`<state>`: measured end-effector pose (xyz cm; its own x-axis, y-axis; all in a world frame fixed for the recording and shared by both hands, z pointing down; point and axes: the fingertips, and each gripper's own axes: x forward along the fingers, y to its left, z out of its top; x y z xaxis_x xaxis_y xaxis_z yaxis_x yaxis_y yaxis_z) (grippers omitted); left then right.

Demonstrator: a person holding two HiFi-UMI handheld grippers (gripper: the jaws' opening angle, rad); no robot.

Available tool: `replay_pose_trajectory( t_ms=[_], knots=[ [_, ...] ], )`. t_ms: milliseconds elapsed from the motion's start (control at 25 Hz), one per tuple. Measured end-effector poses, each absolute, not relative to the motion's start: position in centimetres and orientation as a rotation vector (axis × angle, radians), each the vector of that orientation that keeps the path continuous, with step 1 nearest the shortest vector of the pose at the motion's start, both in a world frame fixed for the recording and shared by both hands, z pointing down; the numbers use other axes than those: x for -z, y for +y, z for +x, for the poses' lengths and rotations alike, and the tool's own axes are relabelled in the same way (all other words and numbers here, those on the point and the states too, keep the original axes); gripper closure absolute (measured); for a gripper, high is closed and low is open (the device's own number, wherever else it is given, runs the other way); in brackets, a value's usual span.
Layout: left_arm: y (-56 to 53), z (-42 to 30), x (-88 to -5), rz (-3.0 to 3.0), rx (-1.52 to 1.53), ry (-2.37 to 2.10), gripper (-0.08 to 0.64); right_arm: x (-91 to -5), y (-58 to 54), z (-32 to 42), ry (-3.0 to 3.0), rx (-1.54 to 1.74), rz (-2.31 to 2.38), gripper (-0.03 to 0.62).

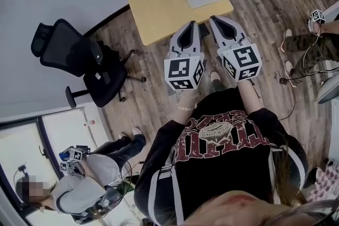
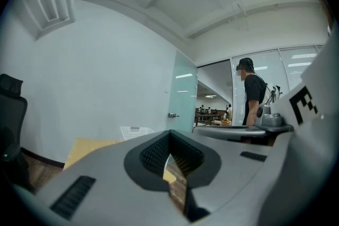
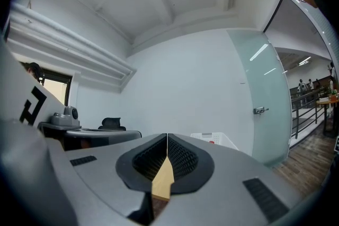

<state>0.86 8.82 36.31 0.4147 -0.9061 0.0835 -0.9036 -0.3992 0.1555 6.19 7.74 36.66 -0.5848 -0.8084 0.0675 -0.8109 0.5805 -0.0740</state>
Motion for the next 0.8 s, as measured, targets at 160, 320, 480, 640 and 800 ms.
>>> replay_pose_trajectory(
  t_ms=[160, 320, 480, 640, 800],
  knots=[
    [5.9, 1.2, -36.4, 2.473, 0.022, -1.617, 0.514, -36.9, 4.9, 6.1, -2.775, -0.157, 1.381, 0.572],
    [3.7, 2.5, -36.7, 2.468, 0.016, -1.621, 0.514, -37.3, 2.7, 7.2, -2.777, -0.162, 1.367, 0.572],
    [2.1, 3.0, -37.0, 2.457, 0.011, -1.626, 0.514, -37.5, 1.1, 7.9, -2.766, -0.161, 1.365, 0.572],
    [0.8, 3.5, -37.4, 2.446, 0.010, -1.638, 0.514, -37.9, -0.4, 8.6, -2.757, -0.151, 1.361, 0.572],
    [-0.1, 3.8, -37.4, 2.426, 0.022, -1.659, 0.514, -37.8, -1.4, 8.9, -2.764, -0.137, 1.327, 0.574]
  ],
)
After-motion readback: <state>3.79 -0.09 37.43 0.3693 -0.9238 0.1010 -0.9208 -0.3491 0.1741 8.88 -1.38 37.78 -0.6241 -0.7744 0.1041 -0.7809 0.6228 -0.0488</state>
